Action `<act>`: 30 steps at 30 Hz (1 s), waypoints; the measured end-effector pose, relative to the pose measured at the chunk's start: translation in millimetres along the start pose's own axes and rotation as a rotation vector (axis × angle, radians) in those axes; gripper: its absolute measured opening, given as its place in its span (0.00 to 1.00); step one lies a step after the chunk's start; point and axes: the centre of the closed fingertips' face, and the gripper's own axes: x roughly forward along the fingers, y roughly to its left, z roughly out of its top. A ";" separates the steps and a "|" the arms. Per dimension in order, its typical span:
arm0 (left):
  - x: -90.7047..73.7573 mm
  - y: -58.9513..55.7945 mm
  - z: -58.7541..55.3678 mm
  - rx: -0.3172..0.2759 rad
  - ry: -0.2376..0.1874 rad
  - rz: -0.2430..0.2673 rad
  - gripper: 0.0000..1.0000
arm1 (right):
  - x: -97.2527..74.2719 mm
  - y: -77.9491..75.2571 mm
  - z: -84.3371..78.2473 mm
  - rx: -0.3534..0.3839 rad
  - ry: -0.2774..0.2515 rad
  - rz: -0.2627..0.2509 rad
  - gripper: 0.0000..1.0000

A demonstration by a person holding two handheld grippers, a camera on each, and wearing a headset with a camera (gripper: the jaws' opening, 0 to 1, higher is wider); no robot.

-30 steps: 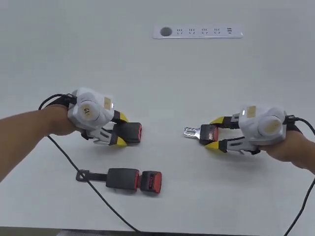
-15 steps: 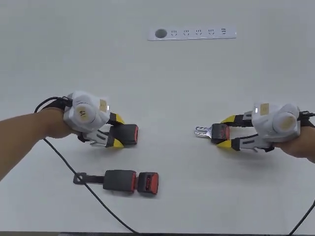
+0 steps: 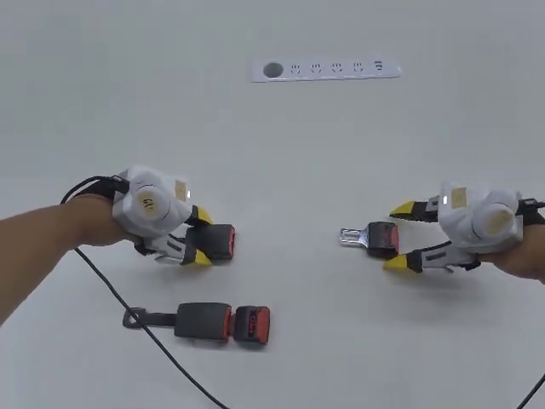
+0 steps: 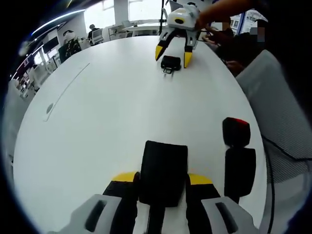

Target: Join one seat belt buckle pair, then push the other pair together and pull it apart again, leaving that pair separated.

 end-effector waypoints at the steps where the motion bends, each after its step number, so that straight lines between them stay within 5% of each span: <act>1: -0.2 0.4 0.2 -0.020 0.007 0.012 0.41 | -2.6 -2.1 5.8 0.039 -0.042 -0.028 0.56; 3: -3.9 6.0 -3.6 0.002 0.050 0.056 0.49 | -5.4 -7.6 10.3 0.081 -0.064 -0.087 0.63; 7: -12.4 8.6 10.9 -0.038 -0.038 0.137 0.71 | -8.6 -9.8 20.6 0.223 -0.117 -0.178 0.81; 11: -28.2 19.3 19.1 -0.157 -0.150 0.247 0.80 | -11.0 -9.1 33.4 0.256 -0.169 -0.273 0.87; 14: -41.4 11.7 23.2 -0.335 -0.215 0.285 0.81 | -12.7 -13.5 42.7 0.325 -0.226 -0.348 0.93; 16: -47.0 13.5 16.3 -0.369 -0.235 0.343 0.87 | -12.6 -8.7 43.5 0.326 -0.222 -0.363 0.99; 21: -71.0 -8.1 29.2 -0.427 -0.391 0.434 0.97 | -13.5 10.4 52.6 0.293 -0.235 -0.360 0.99; 23: -74.2 -13.5 21.4 -0.431 -0.358 0.453 1.00 | -15.1 15.7 58.1 0.267 -0.247 -0.360 1.00; 27: -92.2 -28.0 26.0 -0.471 -0.426 0.478 1.00 | -16.9 24.3 65.4 0.225 -0.262 -0.357 1.00; 30: -101.0 -38.2 24.9 -0.430 -0.418 0.506 1.00 | -18.4 33.8 68.3 0.190 -0.259 -0.348 1.00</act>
